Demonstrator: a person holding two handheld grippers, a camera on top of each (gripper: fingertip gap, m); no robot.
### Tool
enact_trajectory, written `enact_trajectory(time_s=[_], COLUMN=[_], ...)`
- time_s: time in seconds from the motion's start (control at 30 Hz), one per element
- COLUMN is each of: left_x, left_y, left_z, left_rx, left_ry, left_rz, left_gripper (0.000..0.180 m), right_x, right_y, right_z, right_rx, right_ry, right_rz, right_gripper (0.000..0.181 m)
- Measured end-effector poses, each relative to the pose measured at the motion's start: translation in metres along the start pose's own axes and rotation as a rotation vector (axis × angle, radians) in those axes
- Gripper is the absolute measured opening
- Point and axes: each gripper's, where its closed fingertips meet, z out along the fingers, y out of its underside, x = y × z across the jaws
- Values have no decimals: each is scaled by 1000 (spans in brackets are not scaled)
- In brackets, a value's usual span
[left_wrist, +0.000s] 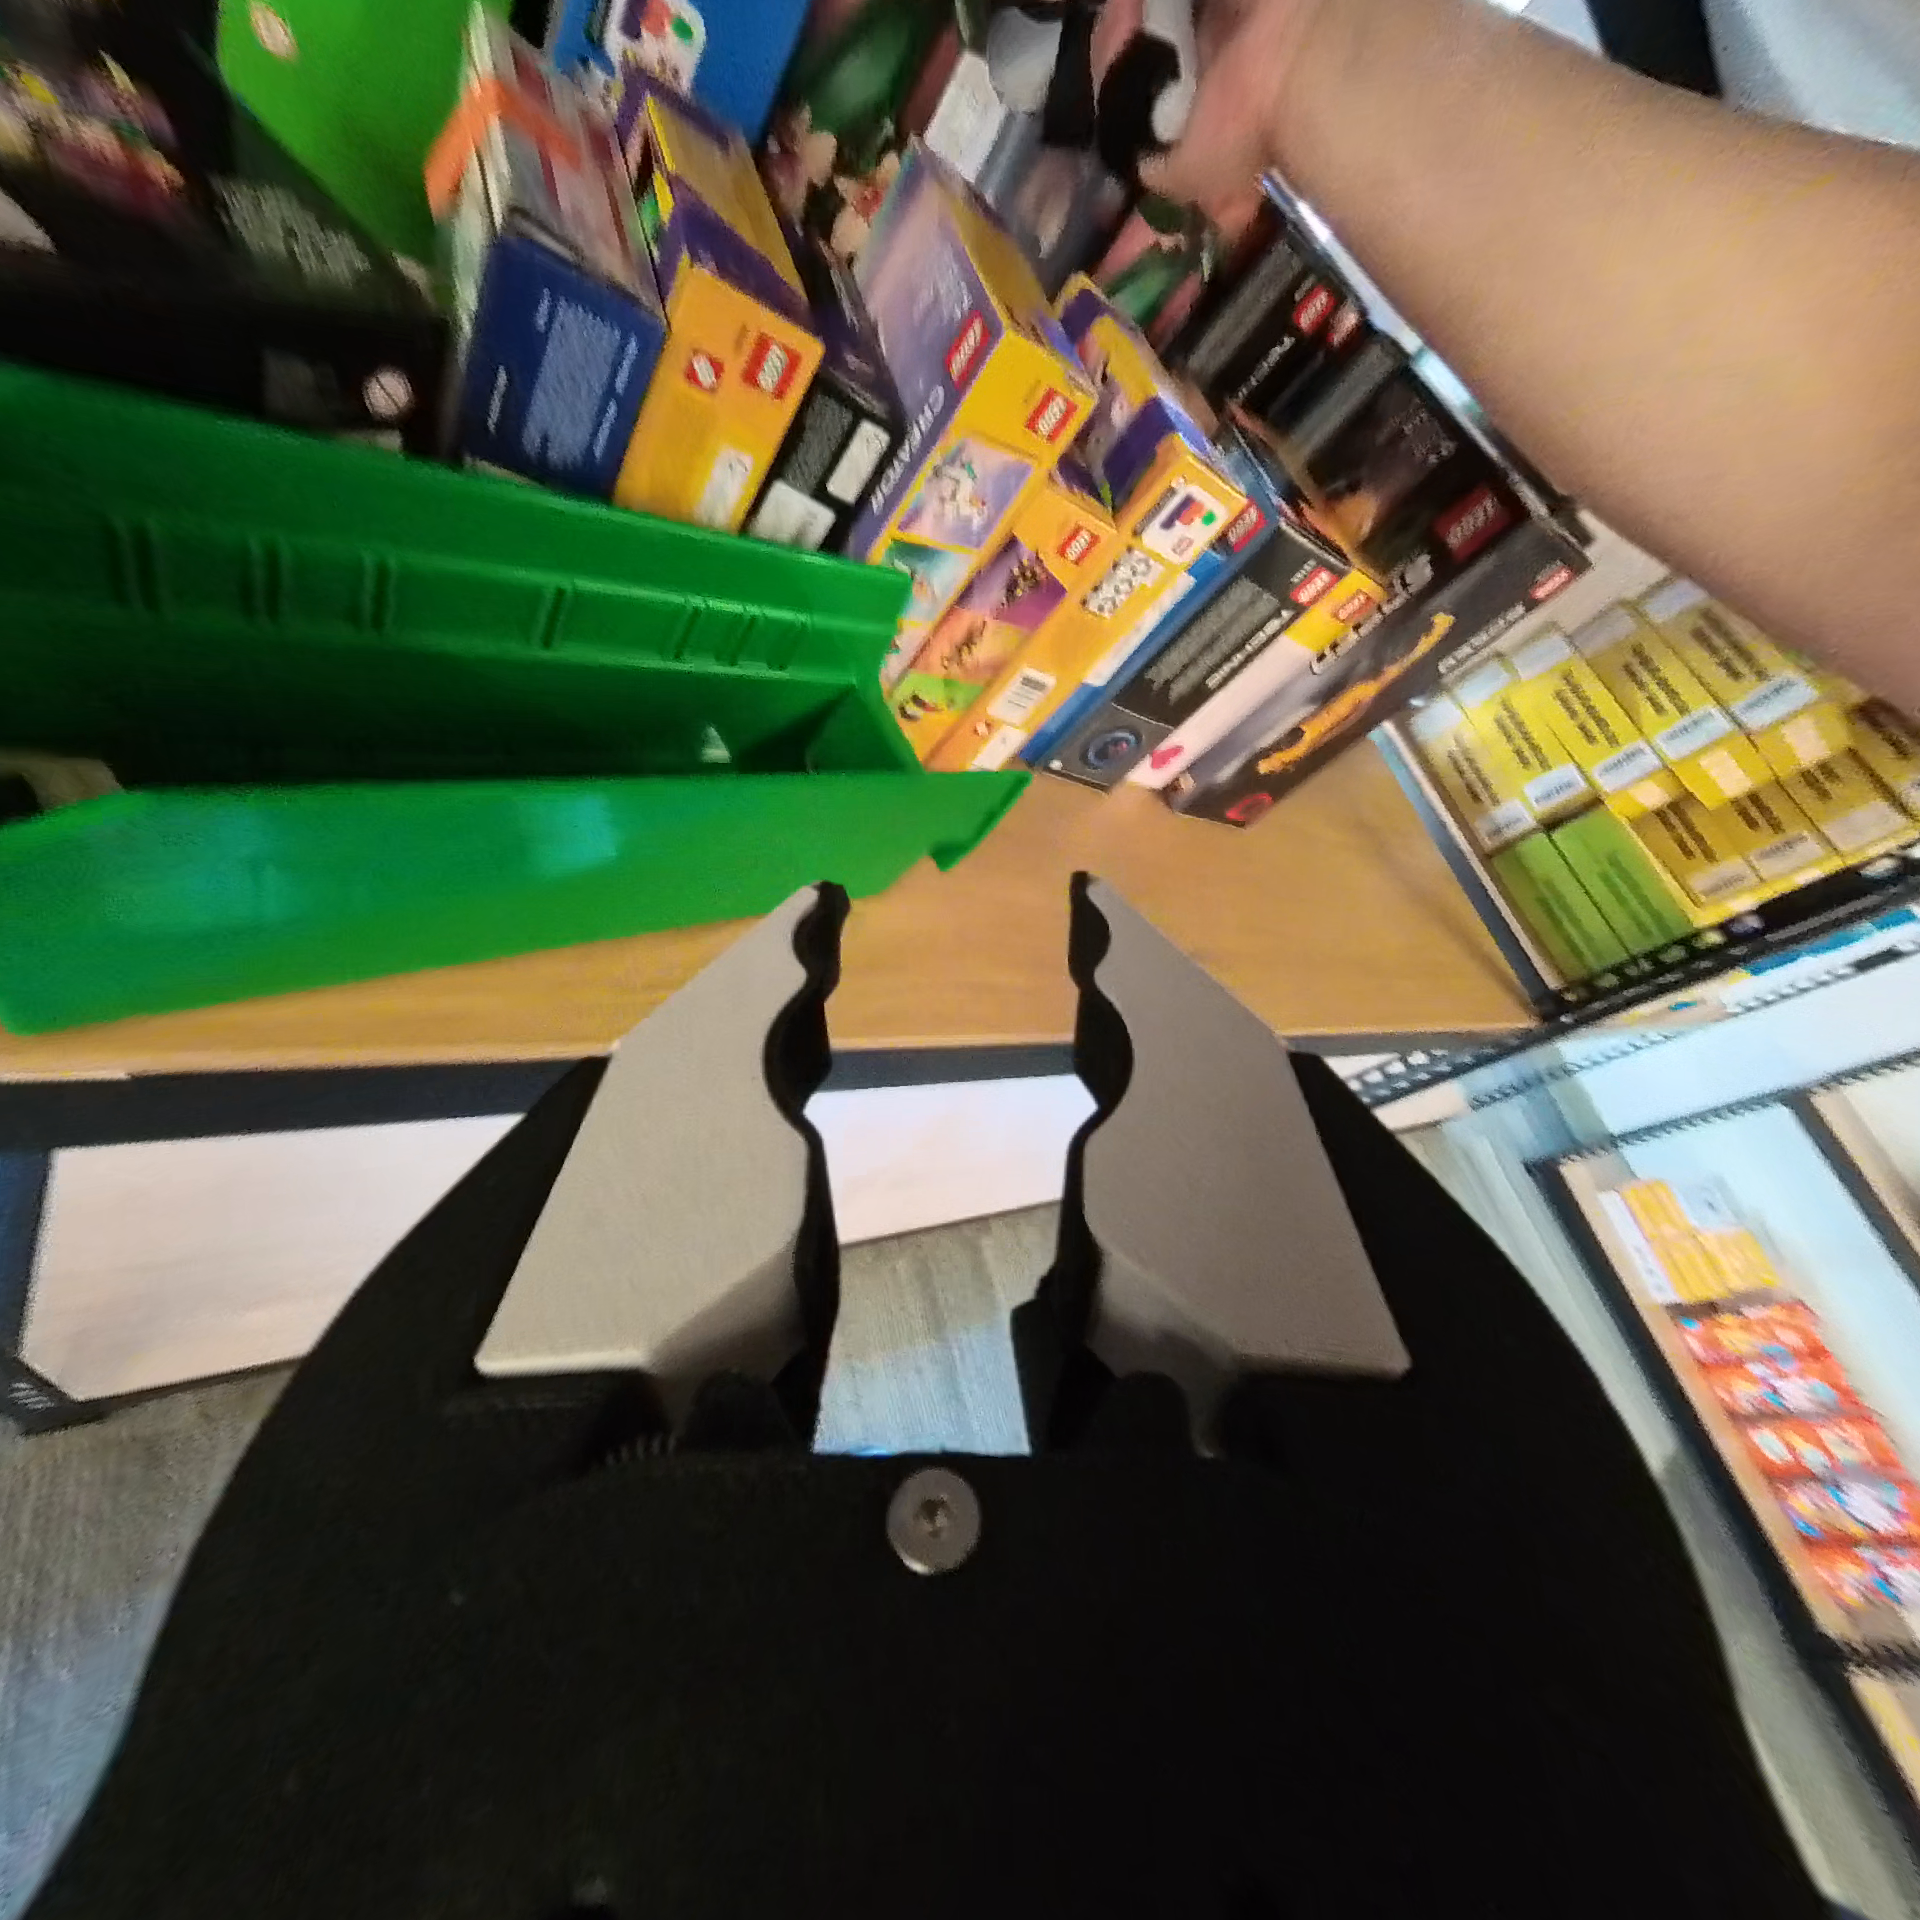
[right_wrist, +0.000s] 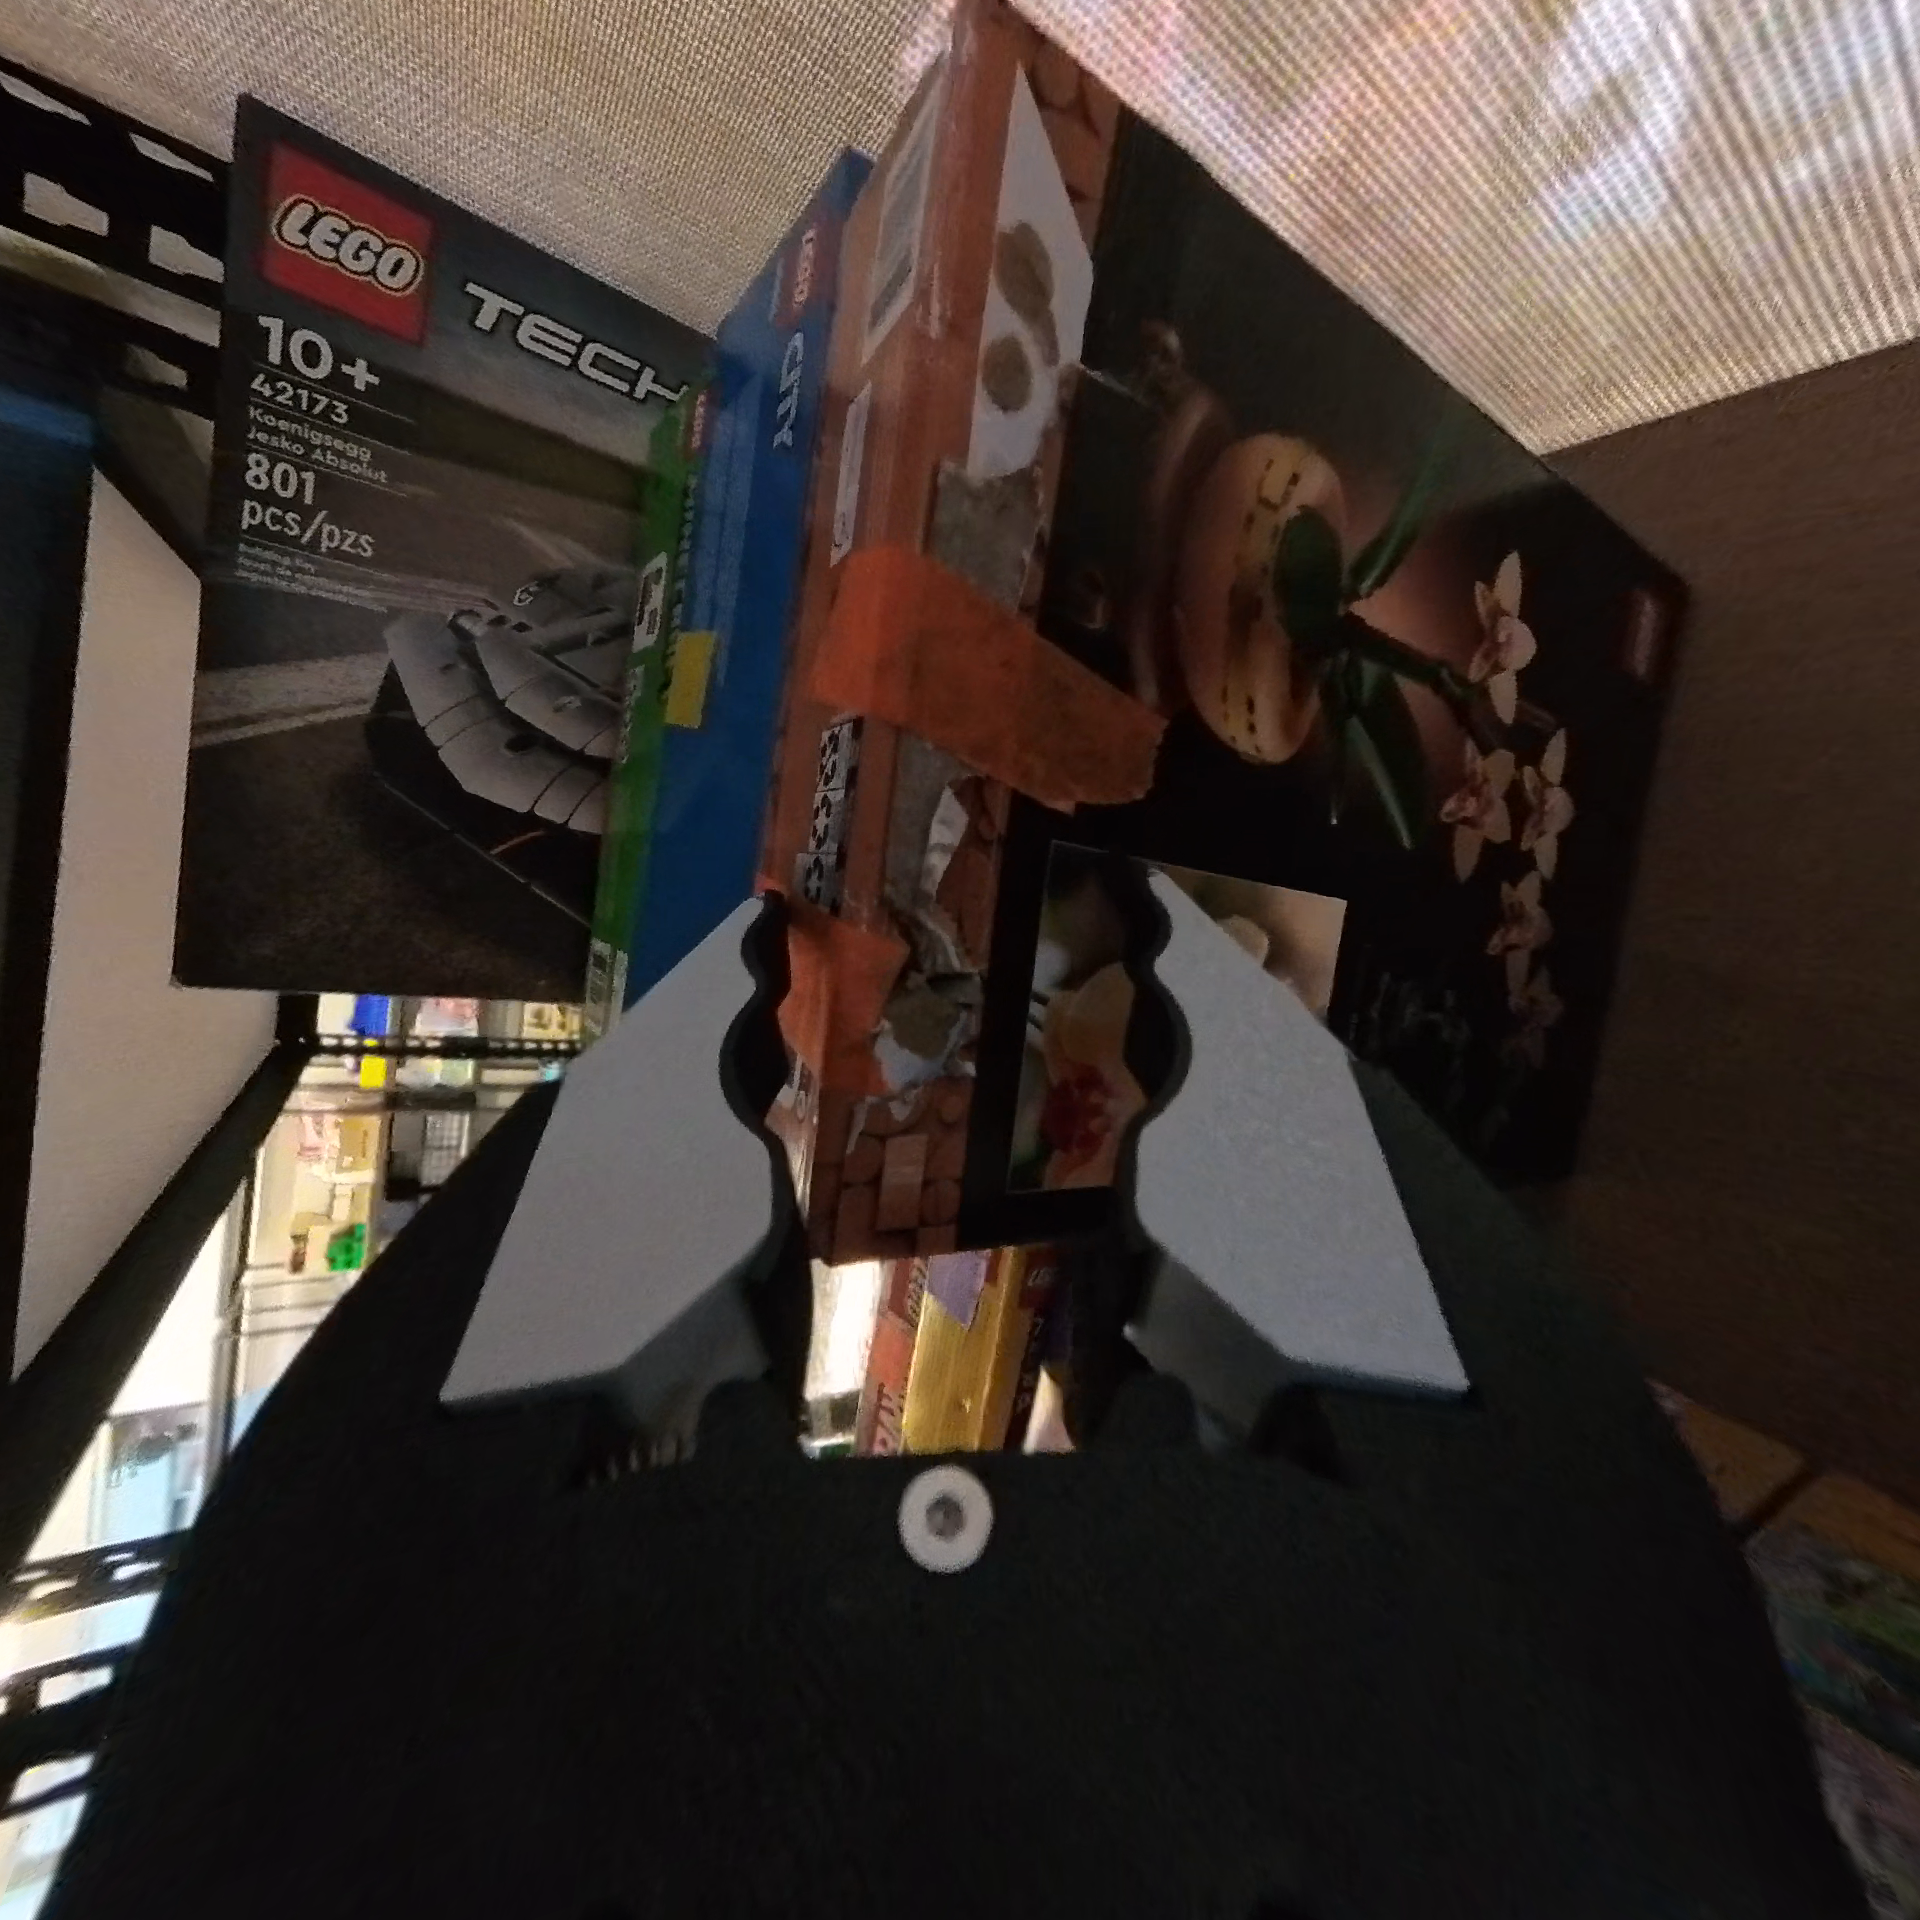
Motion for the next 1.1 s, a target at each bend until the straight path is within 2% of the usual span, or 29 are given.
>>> enact_trajectory(time_s=[0.2,0.37,0.47,0.6,0.7,0.8,0.93,1.03,1.1], left_x=[-8,-15,-17,-13,-3,7,19,29,34], left_y=[7,9,9,14,23,33,44,49,52], left_z=[-12,-14,-13,-11,-6,0,11,18,21], left_rx=[-16,-32,-45,-70,-102,-133,-167,-186,-192], left_ry=[3,-2,-10,-6,11,24,31,36,38], left_rz=[-1,8,29,51,60,72,75,76,90], left_gripper=[41,41,41,41,41,41,41,41,41], right_x=[-2,-1,-6,-24,-18,17,60,76,85], right_y=[2,-3,-13,-31,-59,-84,-62,-49,-54], right_z=[2,-1,-12,-55,-113,-161,-147,-129,-131], right_rx=[11,0,38,114,167,150,-40,-164,-215], right_ry=[-10,17,117,369,650,760,664,739,872], right_rz=[28,-56,-276,-773,-1019,-959,-701,-752,-848], right_gripper=[63,66,69,74,74,82,98,98,87])
